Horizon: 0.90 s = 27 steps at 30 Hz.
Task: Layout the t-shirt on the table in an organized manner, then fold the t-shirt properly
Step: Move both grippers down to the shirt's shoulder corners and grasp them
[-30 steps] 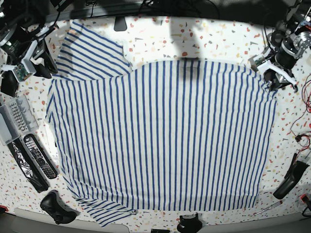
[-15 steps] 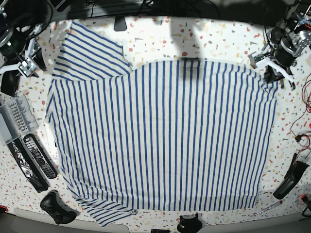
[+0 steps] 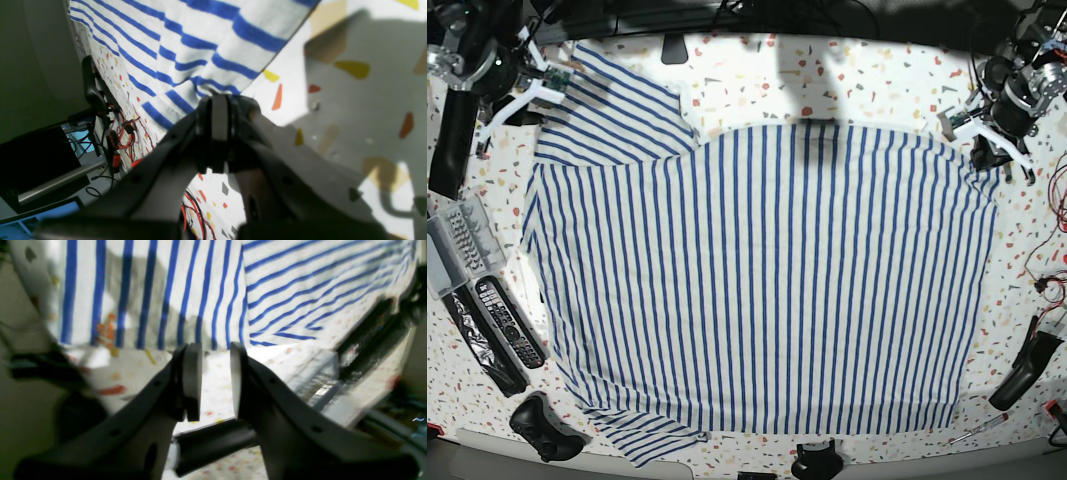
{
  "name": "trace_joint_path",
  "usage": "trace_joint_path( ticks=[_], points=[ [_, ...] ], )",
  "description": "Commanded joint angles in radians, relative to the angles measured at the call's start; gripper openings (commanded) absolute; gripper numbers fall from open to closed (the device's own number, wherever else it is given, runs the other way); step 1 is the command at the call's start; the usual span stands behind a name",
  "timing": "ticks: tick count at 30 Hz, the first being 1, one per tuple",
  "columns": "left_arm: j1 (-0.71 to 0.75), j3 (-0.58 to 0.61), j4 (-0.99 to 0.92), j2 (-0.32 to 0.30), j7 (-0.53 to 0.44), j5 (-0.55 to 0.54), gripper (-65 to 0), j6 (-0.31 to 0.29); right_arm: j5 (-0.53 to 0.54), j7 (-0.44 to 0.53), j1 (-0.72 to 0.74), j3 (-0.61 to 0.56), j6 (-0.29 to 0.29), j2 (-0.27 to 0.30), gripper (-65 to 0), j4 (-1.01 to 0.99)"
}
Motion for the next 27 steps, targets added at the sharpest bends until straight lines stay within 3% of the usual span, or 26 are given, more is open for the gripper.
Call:
trace_joint_path(
  ticks=[1,5,7,13,21,27],
  points=[
    [0.006,0.002,-0.004,-0.014,0.021,-0.005,-65.0,-0.029,-0.03,0.003,0.001,-0.018,-0.023,0.027,-50.4,0.013],
    [0.006,0.002,-0.004,-0.014,0.023,-0.005,-65.0,-0.029,-0.133,-0.055,0.001,-0.098,-0.024,0.06,-50.4,0.008],
    [0.006,0.002,-0.004,-0.014,0.034,-0.005,-65.0,-0.029,-0.132,-0.095,0.0,-0.103,-0.024,0.062,-50.4,-0.01],
    [0.006,0.002,-0.004,-0.014,0.044,-0.005,-65.0,-0.029,-0.124,-0.097,0.001,-0.103,-0.028,0.062,-50.4,-0.128],
    [0.006,0.002,-0.004,-0.014,0.04,-0.004,-65.0,-0.029,-0.18,-0.063,0.001,-0.106,-0.135,0.062,-50.4,-0.192],
    [0.006,0.002,-0.004,-0.014,0.04,-0.004,-65.0,-0.029,-0.18,-0.032,0.001,-0.106,-0.165,0.062,-50.4,-0.192]
  ],
)
